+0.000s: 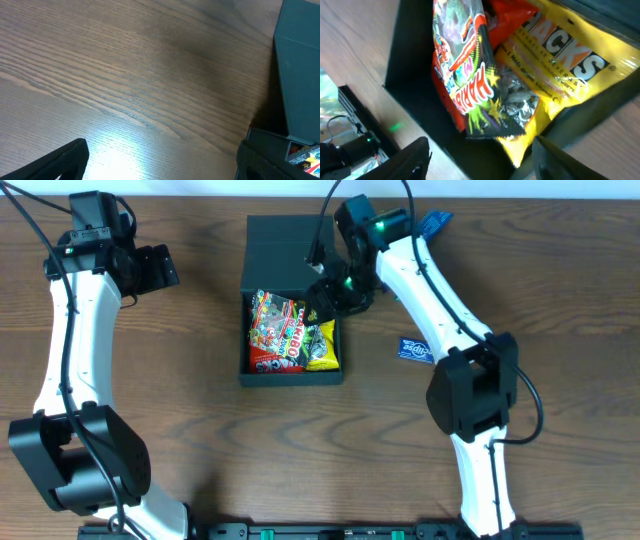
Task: Pack container
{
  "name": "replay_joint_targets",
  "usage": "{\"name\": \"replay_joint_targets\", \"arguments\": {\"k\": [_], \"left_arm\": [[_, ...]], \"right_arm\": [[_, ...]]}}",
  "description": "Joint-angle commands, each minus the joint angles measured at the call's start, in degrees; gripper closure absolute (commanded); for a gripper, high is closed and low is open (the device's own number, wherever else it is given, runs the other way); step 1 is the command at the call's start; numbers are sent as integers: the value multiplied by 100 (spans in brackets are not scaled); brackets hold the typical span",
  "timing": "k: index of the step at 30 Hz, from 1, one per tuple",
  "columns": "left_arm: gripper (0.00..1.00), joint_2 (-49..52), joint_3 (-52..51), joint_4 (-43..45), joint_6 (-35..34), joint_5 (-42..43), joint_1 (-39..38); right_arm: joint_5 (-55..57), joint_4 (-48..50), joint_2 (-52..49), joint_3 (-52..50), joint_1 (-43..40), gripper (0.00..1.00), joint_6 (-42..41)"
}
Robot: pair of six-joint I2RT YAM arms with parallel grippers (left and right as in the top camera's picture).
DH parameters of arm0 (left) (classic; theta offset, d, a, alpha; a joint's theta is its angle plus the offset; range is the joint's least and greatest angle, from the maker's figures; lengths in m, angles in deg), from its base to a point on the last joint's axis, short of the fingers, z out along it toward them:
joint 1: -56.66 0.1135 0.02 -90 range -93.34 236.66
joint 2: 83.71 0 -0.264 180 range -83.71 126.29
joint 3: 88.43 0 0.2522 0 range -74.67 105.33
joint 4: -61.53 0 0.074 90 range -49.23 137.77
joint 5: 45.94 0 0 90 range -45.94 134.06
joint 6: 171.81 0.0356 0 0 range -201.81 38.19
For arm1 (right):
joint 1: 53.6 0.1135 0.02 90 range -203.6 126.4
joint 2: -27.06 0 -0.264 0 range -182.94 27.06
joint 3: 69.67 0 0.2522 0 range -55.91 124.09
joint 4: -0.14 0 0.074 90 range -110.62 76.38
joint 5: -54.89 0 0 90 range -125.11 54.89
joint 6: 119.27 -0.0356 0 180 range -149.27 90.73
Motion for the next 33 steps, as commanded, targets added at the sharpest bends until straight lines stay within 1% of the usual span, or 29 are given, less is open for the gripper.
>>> {"name": "replay_joint_targets", "arguments": {"k": [1,5,7,8,9,10,12,13,14,15,21,24,28,33], "left_arm": [[5,63,61,37,61,-17,13],[5,63,61,35,61,-17,13],[5,63,61,35,61,-17,13],[5,63,61,35,61,-17,13],[5,63,61,35,61,-17,13],[5,63,61,35,61,-17,13],[5,63,61,33,61,-17,13],[5,63,61,35,61,-17,13],[5,63,61,33,61,-17,13],[5,63,61,33,61,-17,13],[4,63,61,33,63,-20,13],[5,63,61,33,63,-20,13],[5,63,61,31,61,-20,13],[5,63,61,31,61,-17,13]], "right_arm": [[-201,184,66,-227,85,31,127],[-201,470,66,-424,118,27,127],[-199,577,66,-481,142,30,127],[-197,619,66,-483,153,35,127],[-192,680,66,-485,157,44,127],[-188,748,66,-487,168,59,127],[-136,870,66,-487,173,76,76],[-79,929,66,-487,170,88,33],[31,984,63,-487,170,97,-50],[107,1019,63,-487,166,99,-90],[745,1189,63,-487,120,99,39],[800,1215,63,-485,63,99,229],[1060,1257,63,-485,-52,99,238],[1342,1550,63,-485,-111,99,243]]}}
